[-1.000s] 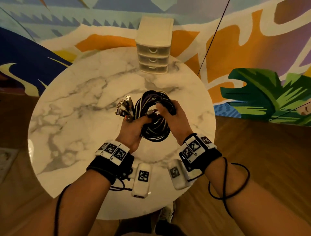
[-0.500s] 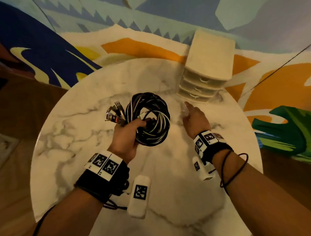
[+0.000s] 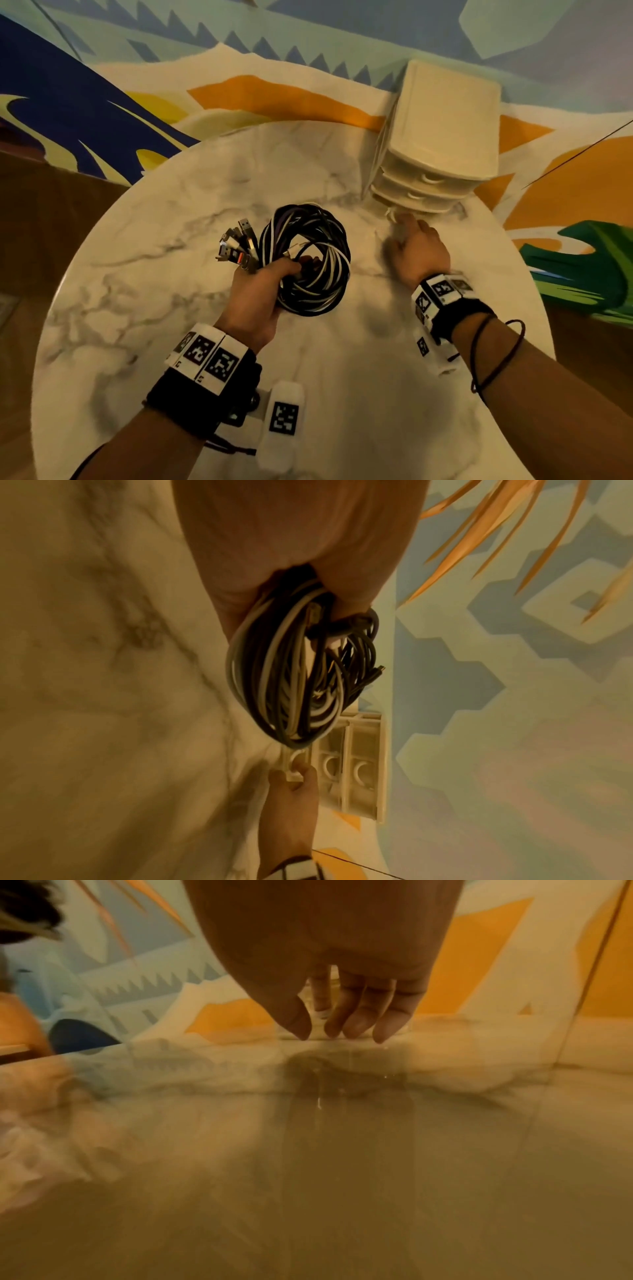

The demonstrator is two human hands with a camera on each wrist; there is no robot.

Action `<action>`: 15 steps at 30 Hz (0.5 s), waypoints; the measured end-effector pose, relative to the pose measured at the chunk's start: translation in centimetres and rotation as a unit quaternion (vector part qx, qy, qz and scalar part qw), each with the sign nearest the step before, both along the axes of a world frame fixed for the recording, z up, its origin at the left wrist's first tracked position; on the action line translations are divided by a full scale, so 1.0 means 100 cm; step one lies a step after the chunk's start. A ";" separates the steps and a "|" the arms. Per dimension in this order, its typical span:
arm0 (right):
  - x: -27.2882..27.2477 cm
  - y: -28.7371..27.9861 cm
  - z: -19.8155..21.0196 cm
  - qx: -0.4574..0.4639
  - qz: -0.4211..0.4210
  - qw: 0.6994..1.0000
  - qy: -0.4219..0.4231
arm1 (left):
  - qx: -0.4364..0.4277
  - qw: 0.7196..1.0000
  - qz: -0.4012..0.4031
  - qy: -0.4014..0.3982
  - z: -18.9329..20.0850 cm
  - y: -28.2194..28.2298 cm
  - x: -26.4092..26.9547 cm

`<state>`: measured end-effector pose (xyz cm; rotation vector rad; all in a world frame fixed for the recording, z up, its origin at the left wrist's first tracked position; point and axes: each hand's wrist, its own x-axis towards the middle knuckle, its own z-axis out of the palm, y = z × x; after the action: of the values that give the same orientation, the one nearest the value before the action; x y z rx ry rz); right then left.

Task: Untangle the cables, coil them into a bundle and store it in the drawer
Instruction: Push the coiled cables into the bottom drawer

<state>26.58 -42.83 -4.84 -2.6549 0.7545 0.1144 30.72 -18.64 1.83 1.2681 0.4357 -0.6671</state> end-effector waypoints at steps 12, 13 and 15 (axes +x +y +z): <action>-0.111 0.060 -0.008 0.031 0.036 0.996 -0.071 | 0.037 0.995 -0.090 -0.008 0.010 -0.066 0.000; -0.117 0.065 -0.008 0.038 0.036 0.996 -0.073 | 0.043 0.994 -0.097 -0.007 0.009 -0.072 -0.001; -0.129 0.071 -0.008 0.044 0.030 0.995 -0.083 | 0.066 0.992 -0.111 -0.002 0.004 -0.084 -0.005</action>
<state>13.66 -35.75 -5.63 -2.5667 0.6010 -0.0569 30.26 -27.03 2.26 1.4567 0.3427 -0.8343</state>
